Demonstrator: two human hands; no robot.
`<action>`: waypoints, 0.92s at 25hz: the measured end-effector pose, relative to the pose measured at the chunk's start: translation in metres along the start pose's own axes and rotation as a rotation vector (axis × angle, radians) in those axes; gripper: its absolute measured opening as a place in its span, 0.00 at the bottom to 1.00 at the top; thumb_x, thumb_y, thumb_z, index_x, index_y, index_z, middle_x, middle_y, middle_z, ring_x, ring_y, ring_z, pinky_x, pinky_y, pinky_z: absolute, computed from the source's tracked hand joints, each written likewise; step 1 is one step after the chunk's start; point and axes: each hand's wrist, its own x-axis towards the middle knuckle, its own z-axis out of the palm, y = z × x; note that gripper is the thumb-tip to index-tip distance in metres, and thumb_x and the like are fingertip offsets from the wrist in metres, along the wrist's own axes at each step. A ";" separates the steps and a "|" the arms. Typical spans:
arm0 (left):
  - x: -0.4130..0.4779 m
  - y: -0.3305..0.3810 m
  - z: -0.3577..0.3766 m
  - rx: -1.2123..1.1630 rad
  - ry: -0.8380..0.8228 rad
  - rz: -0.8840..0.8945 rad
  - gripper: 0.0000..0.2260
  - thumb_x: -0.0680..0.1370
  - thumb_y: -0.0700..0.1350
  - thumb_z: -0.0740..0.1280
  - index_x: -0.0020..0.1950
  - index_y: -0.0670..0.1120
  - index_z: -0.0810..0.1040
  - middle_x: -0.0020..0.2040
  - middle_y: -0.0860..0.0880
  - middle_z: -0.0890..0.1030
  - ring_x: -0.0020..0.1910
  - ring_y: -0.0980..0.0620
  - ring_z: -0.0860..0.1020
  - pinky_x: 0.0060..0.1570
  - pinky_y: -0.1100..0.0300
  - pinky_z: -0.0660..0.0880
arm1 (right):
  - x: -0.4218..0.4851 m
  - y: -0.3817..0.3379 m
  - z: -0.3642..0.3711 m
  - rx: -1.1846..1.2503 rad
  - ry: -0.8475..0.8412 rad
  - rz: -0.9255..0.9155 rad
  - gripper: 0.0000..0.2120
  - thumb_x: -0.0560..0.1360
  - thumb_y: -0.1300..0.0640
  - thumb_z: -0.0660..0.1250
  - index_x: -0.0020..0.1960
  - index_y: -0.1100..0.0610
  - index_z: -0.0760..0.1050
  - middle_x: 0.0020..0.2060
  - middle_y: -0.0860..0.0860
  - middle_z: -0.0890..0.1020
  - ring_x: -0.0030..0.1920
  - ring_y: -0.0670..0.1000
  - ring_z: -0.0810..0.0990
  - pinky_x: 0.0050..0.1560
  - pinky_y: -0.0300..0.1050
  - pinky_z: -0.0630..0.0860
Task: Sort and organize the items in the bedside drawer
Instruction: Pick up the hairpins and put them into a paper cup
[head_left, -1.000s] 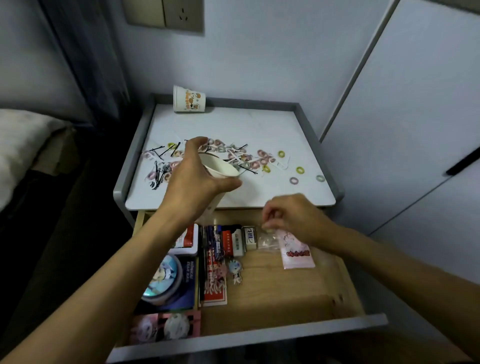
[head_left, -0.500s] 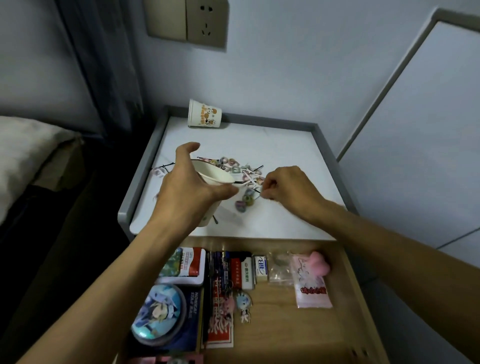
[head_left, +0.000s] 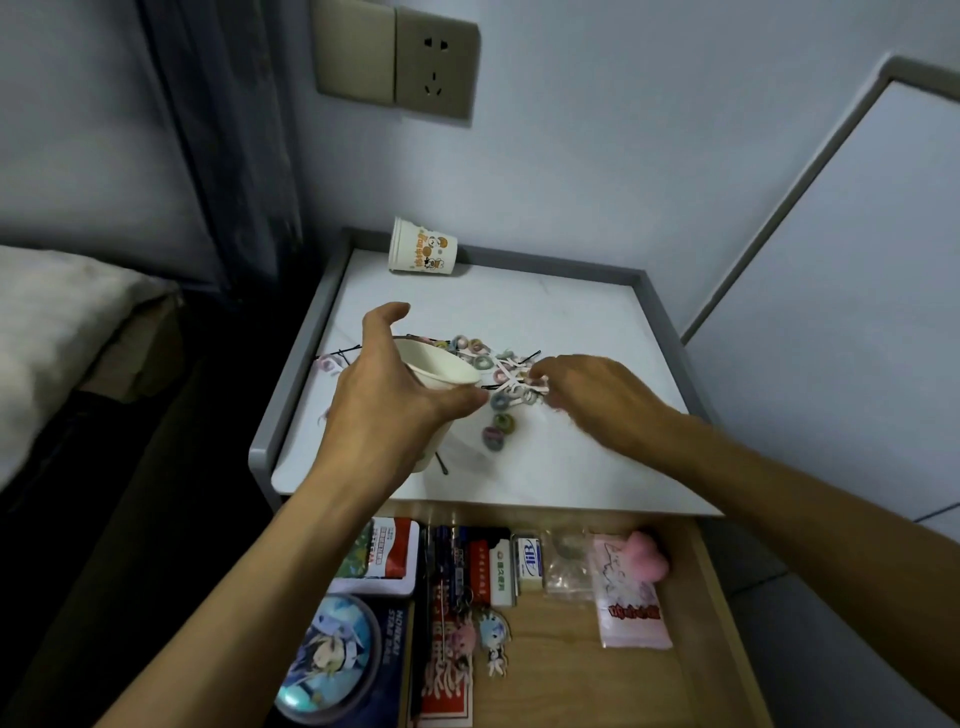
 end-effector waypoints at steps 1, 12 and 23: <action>0.001 0.000 -0.001 0.002 0.004 0.003 0.43 0.66 0.50 0.80 0.74 0.55 0.59 0.55 0.53 0.71 0.54 0.49 0.72 0.56 0.50 0.75 | 0.003 0.006 -0.004 0.005 0.047 -0.003 0.14 0.77 0.63 0.66 0.61 0.57 0.76 0.50 0.56 0.83 0.49 0.58 0.81 0.47 0.50 0.78; 0.011 -0.012 -0.001 0.098 0.027 0.054 0.44 0.65 0.50 0.80 0.73 0.58 0.58 0.52 0.54 0.73 0.54 0.51 0.74 0.52 0.57 0.71 | 0.060 0.031 0.016 0.133 -0.046 0.173 0.09 0.80 0.54 0.65 0.54 0.57 0.82 0.49 0.53 0.84 0.48 0.53 0.80 0.50 0.44 0.75; 0.018 -0.019 -0.010 0.066 -0.008 0.003 0.45 0.64 0.51 0.81 0.73 0.58 0.58 0.54 0.52 0.74 0.51 0.51 0.73 0.38 0.72 0.65 | 0.050 0.037 0.010 0.108 -0.075 0.230 0.11 0.80 0.60 0.65 0.62 0.59 0.75 0.52 0.57 0.83 0.48 0.55 0.82 0.48 0.43 0.77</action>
